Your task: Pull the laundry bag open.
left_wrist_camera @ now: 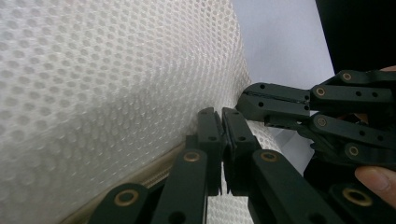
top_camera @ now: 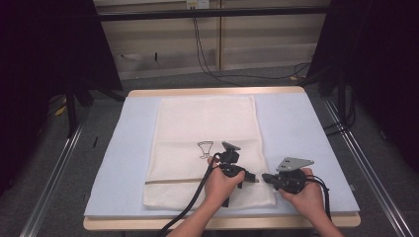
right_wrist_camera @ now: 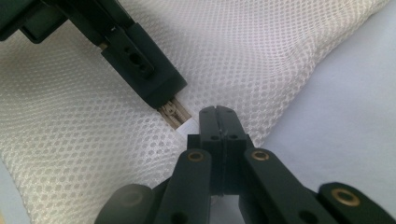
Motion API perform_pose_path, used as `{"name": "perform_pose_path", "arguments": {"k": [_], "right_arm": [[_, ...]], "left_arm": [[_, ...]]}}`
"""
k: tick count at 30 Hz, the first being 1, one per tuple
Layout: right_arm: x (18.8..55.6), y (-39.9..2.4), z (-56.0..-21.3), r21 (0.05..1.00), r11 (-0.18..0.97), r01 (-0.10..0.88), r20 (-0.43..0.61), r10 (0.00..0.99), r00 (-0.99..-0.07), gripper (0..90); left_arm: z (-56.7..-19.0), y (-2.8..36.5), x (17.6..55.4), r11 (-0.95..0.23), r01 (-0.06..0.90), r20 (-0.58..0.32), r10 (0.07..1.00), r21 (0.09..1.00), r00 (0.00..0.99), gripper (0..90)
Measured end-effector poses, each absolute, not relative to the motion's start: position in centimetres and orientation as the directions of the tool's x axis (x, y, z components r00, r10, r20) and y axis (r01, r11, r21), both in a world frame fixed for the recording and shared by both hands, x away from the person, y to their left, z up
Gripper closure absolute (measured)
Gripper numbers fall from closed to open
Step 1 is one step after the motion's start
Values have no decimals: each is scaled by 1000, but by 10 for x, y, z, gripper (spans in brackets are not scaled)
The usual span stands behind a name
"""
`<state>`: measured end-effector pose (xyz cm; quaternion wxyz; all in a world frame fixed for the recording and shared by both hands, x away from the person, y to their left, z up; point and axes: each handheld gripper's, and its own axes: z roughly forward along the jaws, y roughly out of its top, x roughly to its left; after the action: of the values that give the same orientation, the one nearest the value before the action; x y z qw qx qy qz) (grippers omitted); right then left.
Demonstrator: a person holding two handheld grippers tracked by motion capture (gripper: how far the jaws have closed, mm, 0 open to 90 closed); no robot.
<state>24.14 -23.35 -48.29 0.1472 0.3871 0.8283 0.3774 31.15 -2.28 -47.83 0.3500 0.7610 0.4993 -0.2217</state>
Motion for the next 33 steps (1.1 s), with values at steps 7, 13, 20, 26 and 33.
{"name": "perform_pose_path", "arguments": {"k": [7,13,20,26,33], "right_arm": [[241,-234,-483,739,415,531,50,752,-657,900],[241,-234,-483,740,414,530,51,751,-658,900],[242,-235,-484,743,407,531,61,749,-659,900],[242,-235,-484,743,409,529,58,749,-660,900],[242,-235,-484,743,407,531,60,750,-659,900]], "left_arm": [[-477,-19,313,-259,917,-692,603,302,398,874],[-475,-14,315,-263,919,-688,610,294,394,874],[-473,-5,318,-269,922,-687,616,278,386,874],[-472,-1,318,-265,923,-693,610,279,385,874],[-470,8,321,-262,927,-699,609,270,375,874]]}}
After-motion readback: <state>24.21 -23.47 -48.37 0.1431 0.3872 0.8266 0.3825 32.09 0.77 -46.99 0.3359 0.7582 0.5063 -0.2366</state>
